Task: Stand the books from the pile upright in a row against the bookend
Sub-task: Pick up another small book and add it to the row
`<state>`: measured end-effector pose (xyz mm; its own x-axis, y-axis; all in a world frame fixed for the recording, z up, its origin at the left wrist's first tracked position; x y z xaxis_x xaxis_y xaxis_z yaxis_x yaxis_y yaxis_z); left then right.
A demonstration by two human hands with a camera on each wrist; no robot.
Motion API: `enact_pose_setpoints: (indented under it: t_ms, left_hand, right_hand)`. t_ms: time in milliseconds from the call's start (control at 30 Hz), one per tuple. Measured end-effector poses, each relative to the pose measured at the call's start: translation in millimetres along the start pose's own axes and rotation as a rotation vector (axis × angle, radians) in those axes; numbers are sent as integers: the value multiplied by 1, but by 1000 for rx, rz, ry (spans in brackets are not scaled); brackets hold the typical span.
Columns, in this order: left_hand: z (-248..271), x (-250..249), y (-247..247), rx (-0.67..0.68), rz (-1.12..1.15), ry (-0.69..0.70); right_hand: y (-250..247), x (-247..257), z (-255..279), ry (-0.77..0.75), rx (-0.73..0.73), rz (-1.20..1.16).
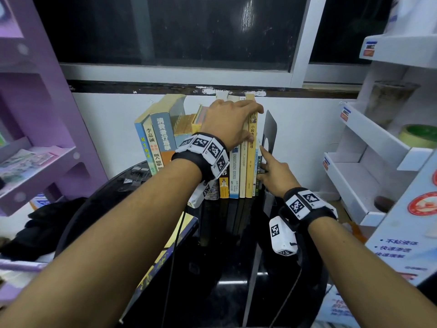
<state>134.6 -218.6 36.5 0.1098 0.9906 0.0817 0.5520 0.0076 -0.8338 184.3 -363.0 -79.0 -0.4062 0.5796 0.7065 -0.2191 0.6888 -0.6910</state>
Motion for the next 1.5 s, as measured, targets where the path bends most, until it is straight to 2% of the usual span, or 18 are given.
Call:
enact_pose_setpoints:
  t_ms: [300, 567, 800, 1133, 1300, 1500]
  left_hand:
    - [-2, 3, 4, 25, -6, 33]
    - [4, 5, 5, 42, 33, 59]
    - [30, 7, -8, 8, 151, 78]
    - [88, 20, -30, -23, 231, 25]
    - [125, 37, -28, 89, 281, -84]
    - [166, 62, -14, 408, 276, -309]
  right_hand:
    - [-5, 4, 2, 15, 40, 52]
    - [-8, 22, 13, 38, -17, 78]
    - [-22, 37, 36, 31, -58, 21]
    - [-23, 59, 71, 54, -97, 29]
    - [-7, 71, 83, 85, -11, 55]
    - [27, 88, 93, 108, 254, 211]
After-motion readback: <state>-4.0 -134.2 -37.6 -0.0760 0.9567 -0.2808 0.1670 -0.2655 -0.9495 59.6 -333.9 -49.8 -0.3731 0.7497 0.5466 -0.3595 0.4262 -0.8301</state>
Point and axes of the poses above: each hand's wrist, its own z-axis away from the middle knuckle, its own y-axis out of the palm, x = y × z, the point moved 2 cm from there along -z, towards the middle knuckle
